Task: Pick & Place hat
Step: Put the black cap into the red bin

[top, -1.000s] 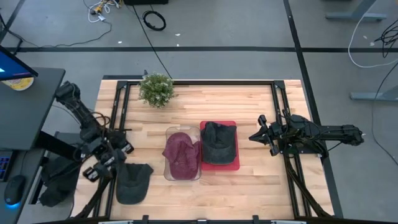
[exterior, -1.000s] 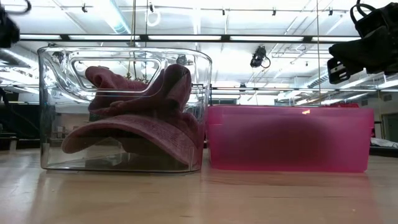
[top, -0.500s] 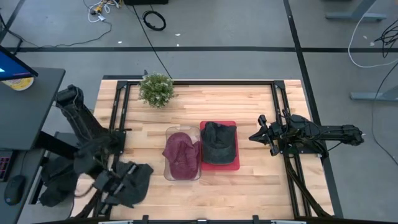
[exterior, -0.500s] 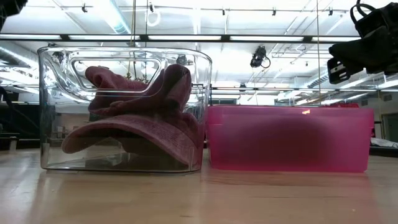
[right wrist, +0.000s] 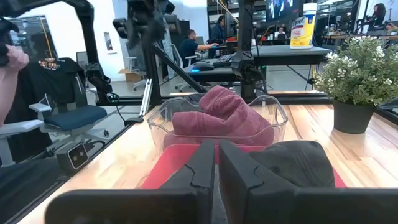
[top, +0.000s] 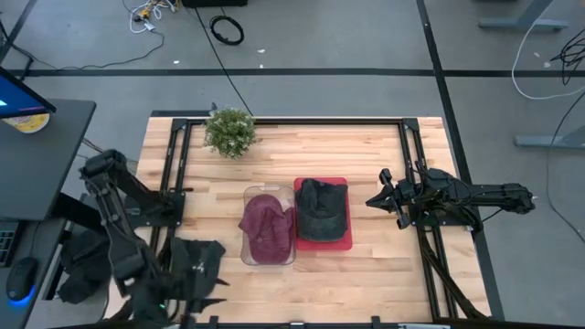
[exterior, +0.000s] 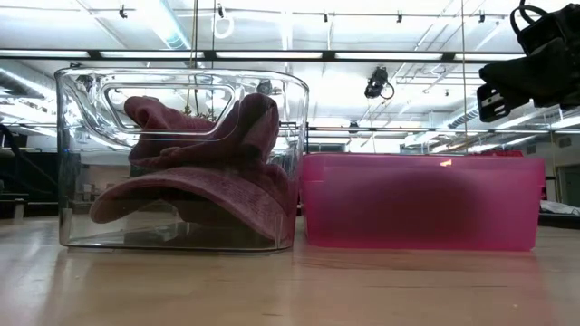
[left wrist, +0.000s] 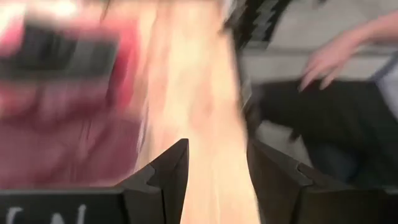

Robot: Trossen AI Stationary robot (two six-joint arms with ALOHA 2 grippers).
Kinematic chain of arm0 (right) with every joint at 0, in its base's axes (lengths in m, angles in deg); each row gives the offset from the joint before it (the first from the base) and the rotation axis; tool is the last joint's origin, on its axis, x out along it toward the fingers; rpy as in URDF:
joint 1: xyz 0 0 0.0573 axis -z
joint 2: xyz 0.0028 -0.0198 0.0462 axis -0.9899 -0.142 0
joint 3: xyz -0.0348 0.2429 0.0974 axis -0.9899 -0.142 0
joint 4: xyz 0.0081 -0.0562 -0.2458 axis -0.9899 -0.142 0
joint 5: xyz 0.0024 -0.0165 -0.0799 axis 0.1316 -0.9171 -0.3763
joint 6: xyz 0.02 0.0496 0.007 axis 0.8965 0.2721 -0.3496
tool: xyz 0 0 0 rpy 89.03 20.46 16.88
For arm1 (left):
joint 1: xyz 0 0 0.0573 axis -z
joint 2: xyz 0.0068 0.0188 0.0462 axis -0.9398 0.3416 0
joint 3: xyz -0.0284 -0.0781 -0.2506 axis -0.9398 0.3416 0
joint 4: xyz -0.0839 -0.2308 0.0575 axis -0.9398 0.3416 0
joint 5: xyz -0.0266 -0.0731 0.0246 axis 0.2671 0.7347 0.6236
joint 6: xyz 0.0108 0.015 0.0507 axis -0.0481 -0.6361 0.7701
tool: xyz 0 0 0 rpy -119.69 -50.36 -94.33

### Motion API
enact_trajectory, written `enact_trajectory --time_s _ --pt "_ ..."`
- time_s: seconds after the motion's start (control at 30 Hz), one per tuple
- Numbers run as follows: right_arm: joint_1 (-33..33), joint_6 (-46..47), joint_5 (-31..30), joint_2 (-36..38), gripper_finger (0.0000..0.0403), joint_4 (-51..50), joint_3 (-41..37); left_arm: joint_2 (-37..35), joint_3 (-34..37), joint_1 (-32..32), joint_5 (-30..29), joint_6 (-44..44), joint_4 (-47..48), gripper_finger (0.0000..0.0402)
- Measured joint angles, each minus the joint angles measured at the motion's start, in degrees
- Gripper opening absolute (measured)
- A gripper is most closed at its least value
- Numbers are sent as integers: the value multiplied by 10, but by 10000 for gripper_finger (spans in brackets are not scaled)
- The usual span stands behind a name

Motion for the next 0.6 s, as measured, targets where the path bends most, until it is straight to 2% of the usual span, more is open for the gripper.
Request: enact_trajectory --time_s 0.13,0.33,0.43,0.6 --pt "0 0 0 0 27 0 0 34 -23 -8 70 -162 131 167" --pt "0 0 0 0 27 0 0 60 6 1 152 -229 188 167" --pt "0 0 0 0 27 0 0 59 12 0 177 -294 220 167" --pt "0 0 0 0 27 0 0 59 12 7 196 -331 233 167"
